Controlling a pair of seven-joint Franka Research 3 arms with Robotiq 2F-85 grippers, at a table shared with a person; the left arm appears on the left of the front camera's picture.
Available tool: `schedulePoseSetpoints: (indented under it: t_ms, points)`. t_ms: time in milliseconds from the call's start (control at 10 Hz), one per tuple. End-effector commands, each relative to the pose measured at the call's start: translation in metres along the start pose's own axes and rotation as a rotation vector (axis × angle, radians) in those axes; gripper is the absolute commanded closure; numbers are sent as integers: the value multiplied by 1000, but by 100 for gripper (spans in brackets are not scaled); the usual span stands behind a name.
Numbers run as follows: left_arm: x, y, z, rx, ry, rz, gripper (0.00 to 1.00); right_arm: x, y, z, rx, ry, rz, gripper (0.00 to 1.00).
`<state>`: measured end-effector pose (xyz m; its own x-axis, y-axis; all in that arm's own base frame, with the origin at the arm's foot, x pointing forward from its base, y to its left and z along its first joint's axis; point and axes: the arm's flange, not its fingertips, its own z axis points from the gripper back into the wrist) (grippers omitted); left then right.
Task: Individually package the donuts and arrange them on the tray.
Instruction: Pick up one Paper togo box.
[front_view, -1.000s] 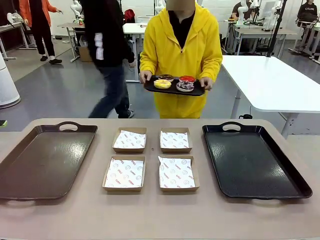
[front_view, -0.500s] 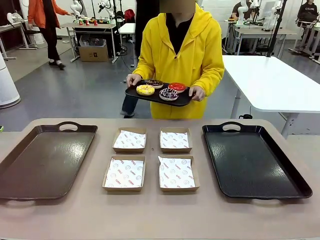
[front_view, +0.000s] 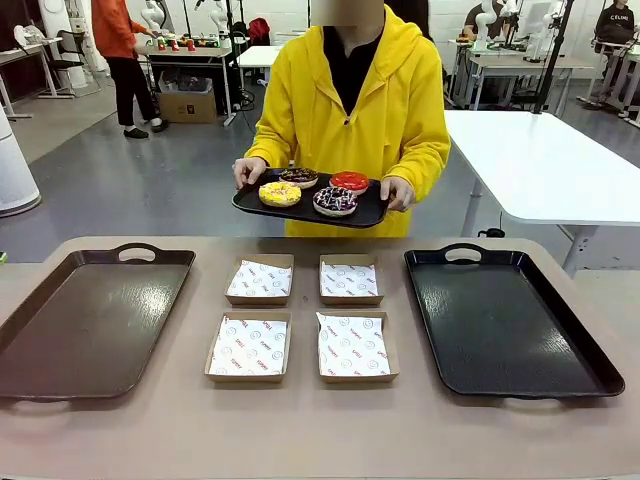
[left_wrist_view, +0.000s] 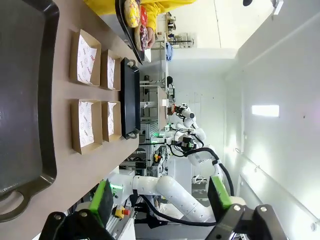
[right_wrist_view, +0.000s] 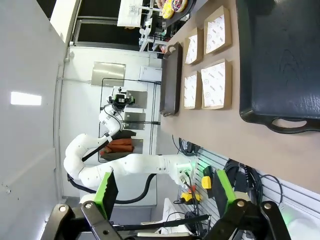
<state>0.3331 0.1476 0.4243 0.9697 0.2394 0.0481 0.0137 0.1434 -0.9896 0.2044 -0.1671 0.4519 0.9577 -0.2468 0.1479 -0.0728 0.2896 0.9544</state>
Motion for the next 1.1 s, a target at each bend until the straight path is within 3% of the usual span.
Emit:
schedulePoseSetpoints:
  t_ms: [0, 1000]
  points:
    - [-1, -1, 2, -6, -3, -3, 0, 1, 1, 1, 15, 0, 8, 0]
    - [-1, -1, 2, -6, -3, -3, 0, 1, 1, 1, 15, 0, 8, 0]
